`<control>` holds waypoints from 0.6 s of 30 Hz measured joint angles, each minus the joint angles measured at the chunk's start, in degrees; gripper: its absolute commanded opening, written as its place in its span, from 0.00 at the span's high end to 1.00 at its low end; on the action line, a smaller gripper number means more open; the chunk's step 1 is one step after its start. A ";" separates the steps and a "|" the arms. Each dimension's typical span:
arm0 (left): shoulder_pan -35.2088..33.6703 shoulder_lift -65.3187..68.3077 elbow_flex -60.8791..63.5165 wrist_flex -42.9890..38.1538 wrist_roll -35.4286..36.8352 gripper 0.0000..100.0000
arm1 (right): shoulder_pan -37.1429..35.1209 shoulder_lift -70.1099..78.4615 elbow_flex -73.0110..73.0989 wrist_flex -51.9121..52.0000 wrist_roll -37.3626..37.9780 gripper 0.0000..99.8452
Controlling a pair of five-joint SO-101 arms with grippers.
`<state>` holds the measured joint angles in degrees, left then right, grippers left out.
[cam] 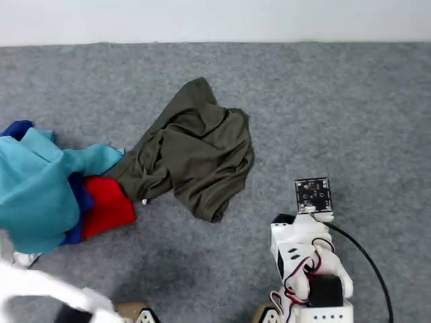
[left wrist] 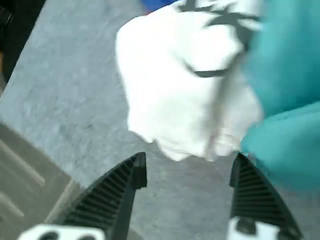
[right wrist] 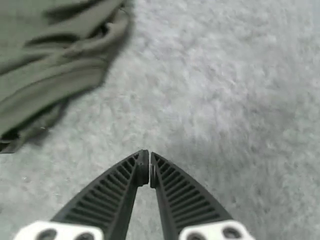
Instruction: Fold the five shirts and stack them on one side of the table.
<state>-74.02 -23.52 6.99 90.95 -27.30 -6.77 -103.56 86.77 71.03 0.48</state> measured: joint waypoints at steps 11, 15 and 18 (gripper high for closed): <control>-15.74 15.65 -18.29 8.09 -23.65 0.69 | -5.10 0.09 -0.70 0.00 0.00 0.99; -20.31 15.21 -17.49 8.09 -31.74 0.68 | -7.12 0.09 -0.70 0.00 0.00 0.99; -21.63 12.04 -15.03 8.09 -33.05 0.68 | -8.62 4.40 -2.55 0.00 0.00 0.99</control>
<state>-95.65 -11.47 -8.04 99.03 -60.35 -15.38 -99.16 84.22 71.03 0.48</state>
